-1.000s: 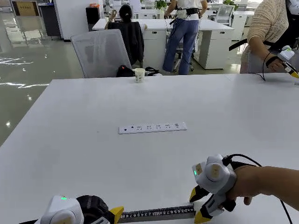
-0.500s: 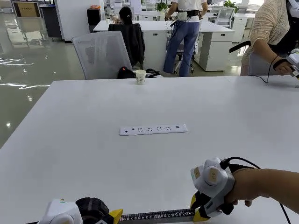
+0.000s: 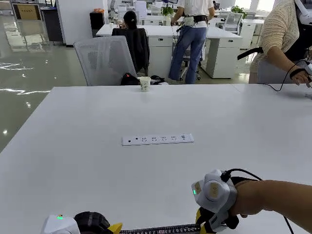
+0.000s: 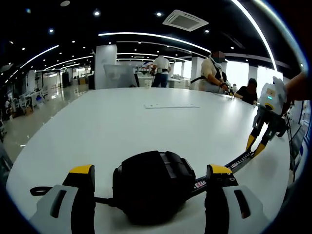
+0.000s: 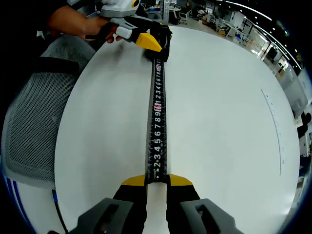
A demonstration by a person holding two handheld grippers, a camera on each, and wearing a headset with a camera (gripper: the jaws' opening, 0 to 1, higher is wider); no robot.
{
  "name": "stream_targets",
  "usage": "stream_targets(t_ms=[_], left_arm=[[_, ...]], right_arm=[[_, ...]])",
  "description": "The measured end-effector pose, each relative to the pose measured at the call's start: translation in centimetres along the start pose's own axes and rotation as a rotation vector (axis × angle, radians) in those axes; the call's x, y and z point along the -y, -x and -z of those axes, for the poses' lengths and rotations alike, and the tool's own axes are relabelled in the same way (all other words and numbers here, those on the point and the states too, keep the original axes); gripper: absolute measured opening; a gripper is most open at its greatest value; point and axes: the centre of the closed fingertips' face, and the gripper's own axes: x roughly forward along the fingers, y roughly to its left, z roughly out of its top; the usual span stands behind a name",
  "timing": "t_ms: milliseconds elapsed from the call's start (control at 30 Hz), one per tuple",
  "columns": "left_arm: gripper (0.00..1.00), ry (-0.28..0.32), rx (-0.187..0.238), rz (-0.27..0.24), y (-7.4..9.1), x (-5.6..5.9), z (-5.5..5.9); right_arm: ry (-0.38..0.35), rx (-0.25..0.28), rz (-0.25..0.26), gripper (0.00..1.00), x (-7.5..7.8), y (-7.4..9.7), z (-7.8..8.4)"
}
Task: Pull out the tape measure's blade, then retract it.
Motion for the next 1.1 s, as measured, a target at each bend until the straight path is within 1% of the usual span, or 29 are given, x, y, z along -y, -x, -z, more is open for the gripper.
stream_targets(t_ms=[67, 133, 200, 267, 467, 567, 667, 733, 800, 833, 967, 1100], left_arm=[[0.83, 0.0, -0.003, -0.007, 0.12, -0.03, 0.04], [0.82, 0.011, -0.009, -0.01, 0.01, -0.04, 0.2], [0.79, 0.016, -0.014, -0.013, 0.08, 0.07, 0.34], [0.78, 0.024, -0.018, -0.017, 0.14, 0.23, 0.48], [0.72, 0.038, -0.021, -0.019, 0.22, 0.48, 0.52], [0.69, 0.044, -0.033, -0.02, 0.08, 0.5, 0.59], [0.69, 0.066, -0.033, -0.019, 0.0, 0.49, 0.51], [0.67, 0.061, -0.043, -0.027, -0.05, 0.37, 0.62], [0.66, 0.068, -0.049, -0.035, -0.08, 0.15, 0.63], [0.66, 0.074, -0.055, -0.035, -0.1, 0.22, 0.65], [0.65, 0.076, -0.074, -0.031, -0.18, 0.18, 0.75], [0.64, 0.058, -0.089, -0.032, -0.15, 0.35, 0.82]], right_arm=[[-0.013, -0.011, 0.004, 0.11, -0.01, 0.02, -0.07], [-0.021, -0.021, 0.01, 0.11, -0.02, 0.03, -0.02], [-0.032, -0.024, 0.008, 0.11, 0.07, -0.02, 0.04], [-0.042, -0.027, 0.008, 0.11, 0.09, -0.02, 0.08], [-0.051, -0.029, 0.01, 0.11, 0.0, 0.02, 0.07], [-0.061, -0.034, 0.012, 0.11, 0.02, 0.0, 0.04], [-0.069, -0.044, 0.013, 0.11, -0.01, 0.03, -0.01], [-0.079, -0.047, 0.015, 0.11, 0.01, 0.04, -0.01], [-0.082, -0.048, 0.015, 0.11, 0.09, -0.04, 0.04], [-0.085, -0.048, 0.015, 0.12, 0.11, -0.05, 0.05], [-0.094, -0.043, 0.015, 0.11, 0.12, -0.04, 0.03], [-0.098, -0.039, 0.016, 0.11, 0.16, -0.05, 0.04]])
